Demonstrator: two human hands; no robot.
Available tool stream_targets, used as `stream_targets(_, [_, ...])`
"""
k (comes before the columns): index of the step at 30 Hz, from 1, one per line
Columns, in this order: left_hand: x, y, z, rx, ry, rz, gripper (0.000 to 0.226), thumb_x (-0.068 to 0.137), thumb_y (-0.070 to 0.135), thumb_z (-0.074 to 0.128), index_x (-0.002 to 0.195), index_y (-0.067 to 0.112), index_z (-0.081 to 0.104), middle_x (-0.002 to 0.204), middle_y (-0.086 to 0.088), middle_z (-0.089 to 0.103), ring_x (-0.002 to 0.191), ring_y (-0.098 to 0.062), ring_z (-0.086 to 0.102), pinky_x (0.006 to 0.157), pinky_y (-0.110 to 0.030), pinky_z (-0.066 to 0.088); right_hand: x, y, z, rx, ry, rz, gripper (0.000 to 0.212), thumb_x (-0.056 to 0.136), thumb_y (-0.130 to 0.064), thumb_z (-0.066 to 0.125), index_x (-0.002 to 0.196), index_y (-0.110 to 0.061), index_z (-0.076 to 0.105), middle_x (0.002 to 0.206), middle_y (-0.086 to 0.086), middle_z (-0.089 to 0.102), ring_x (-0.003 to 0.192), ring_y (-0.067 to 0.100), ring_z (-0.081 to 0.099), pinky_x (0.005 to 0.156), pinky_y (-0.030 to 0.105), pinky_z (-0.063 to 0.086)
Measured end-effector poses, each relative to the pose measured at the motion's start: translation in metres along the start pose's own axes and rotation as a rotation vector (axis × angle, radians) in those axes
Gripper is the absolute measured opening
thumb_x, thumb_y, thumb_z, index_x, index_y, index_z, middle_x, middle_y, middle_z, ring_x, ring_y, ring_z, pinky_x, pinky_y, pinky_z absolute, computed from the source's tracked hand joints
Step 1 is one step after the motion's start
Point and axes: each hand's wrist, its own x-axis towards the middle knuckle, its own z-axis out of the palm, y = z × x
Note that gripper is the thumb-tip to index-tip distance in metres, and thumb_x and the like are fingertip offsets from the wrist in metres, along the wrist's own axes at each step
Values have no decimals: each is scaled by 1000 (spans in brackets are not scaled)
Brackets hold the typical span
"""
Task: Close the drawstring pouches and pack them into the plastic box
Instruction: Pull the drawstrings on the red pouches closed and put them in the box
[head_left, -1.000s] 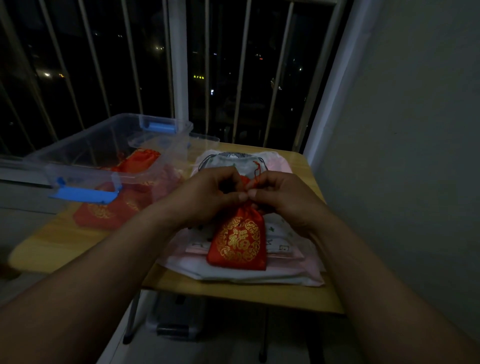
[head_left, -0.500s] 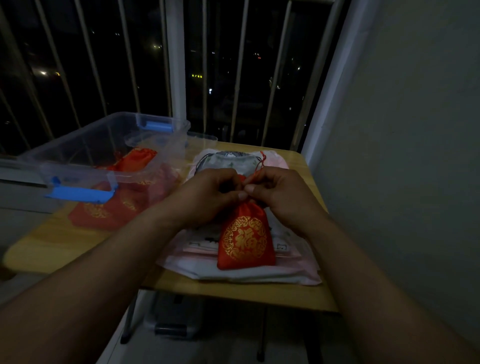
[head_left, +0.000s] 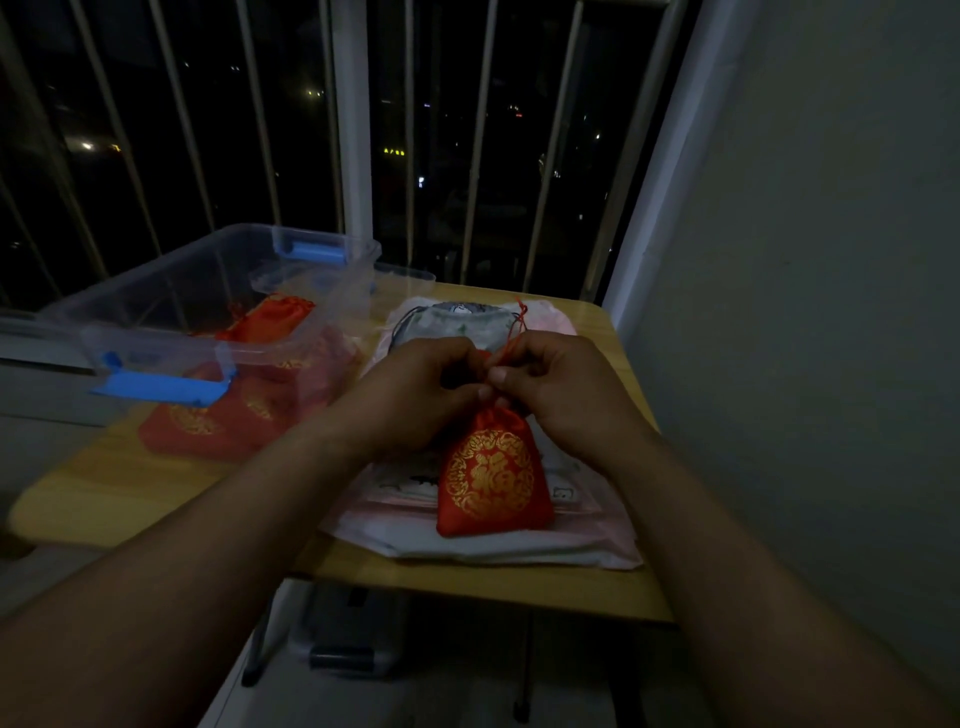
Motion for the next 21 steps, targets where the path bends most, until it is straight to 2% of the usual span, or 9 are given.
stream_targets(3, [0, 3, 7, 127, 99, 23, 6, 96, 24, 69, 102, 21, 70, 94, 8, 71, 87, -5, 65, 75, -31, 50, 1, 2, 5, -85, 84, -26, 5, 94, -13, 72, 96, -16, 75, 84, 1, 76, 78, 13, 75, 81, 42, 63])
stream_targets(5, [-2, 5, 10, 201, 150, 39, 5, 97, 26, 68, 97, 21, 68, 88, 7, 68, 81, -5, 62, 67, -29, 45, 1, 1, 9, -174, 138, -67, 5, 93, -16, 73, 95, -19, 76, 85, -5, 75, 79, 7, 72, 80, 36, 61])
stream_targets(8, [-3, 6, 13, 264, 173, 68, 7, 98, 28, 66, 93, 24, 64, 84, 7, 66, 77, -7, 60, 65, -30, 45, -1, -1, 12, -262, 170, -95, 8, 93, -18, 71, 98, -20, 77, 90, -9, 75, 83, 1, 68, 79, 25, 55])
stream_targets(11, [-2, 6, 16, 292, 163, 80, 8, 98, 28, 63, 92, 25, 60, 79, 10, 60, 72, -1, 55, 59, -26, 36, -4, -1, 13, -328, 162, -106, 10, 95, -18, 69, 101, -20, 77, 94, -8, 76, 87, 4, 68, 82, 25, 54])
stream_targets(15, [-1, 5, 16, 248, 177, 61, 7, 97, 26, 63, 100, 20, 65, 80, 8, 64, 71, -1, 57, 59, -24, 39, -5, -3, 17, -322, 153, -105, 12, 96, -18, 68, 103, -22, 77, 96, -10, 76, 88, -1, 67, 77, 12, 48])
stream_targets(18, [-1, 4, 14, 178, 156, 40, 11, 98, 25, 63, 102, 19, 71, 85, 5, 70, 77, -8, 64, 68, -33, 51, -6, -3, 16, -248, 149, -93, 14, 95, -19, 69, 102, -26, 78, 94, -16, 75, 89, -9, 65, 77, 5, 45])
stream_targets(21, [1, 3, 9, 76, 112, 8, 9, 100, 26, 64, 101, 22, 71, 91, 8, 72, 82, -4, 67, 69, -28, 50, -5, -2, 16, -151, 164, -62, 11, 94, -18, 70, 99, -25, 77, 95, -14, 75, 91, -5, 66, 82, 12, 50])
